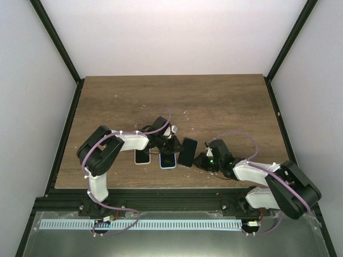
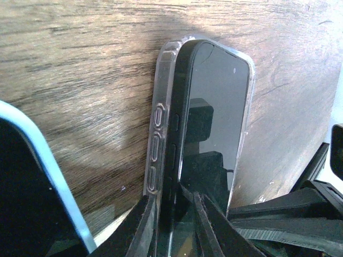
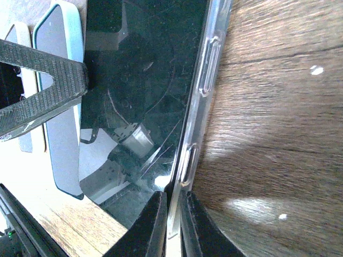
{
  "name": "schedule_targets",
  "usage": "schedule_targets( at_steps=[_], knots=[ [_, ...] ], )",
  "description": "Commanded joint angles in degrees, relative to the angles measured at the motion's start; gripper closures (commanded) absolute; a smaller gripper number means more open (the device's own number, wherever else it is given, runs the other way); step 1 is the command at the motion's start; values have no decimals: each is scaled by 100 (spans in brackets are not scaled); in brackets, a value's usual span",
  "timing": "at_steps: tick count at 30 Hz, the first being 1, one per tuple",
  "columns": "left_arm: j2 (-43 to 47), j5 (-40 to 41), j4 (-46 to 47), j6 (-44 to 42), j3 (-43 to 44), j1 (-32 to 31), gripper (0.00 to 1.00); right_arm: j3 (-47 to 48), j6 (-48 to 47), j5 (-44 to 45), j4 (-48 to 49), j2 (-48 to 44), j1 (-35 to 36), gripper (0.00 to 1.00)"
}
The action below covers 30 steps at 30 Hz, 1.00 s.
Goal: Put the phone into the phone case
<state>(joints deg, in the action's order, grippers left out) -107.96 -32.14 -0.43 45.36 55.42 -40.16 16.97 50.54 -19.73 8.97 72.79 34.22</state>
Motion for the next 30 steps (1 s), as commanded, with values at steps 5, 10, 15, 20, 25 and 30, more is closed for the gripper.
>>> schedule_targets(
  at_steps=[5,10,15,20,25,30],
  knots=[
    [55,-255,234,258,-231,-219,77,16,341,625,-820,-862,5,79],
    [111,-308,419,389,-339,-249,76,148,168,767,-1095,-1135,-163,69],
    [69,-345,424,410,-295,-256,75,201,-266,315,-910,-1020,-678,66],
    [76,-514,637,612,-340,-285,75,281,-405,34,-654,-593,-852,62],
    [173,-511,670,637,-418,-295,75,223,-370,-114,-203,-220,-873,59],
    [146,-325,404,459,-358,-236,74,177,-319,-214,99,-19,-881,57]
  ],
)
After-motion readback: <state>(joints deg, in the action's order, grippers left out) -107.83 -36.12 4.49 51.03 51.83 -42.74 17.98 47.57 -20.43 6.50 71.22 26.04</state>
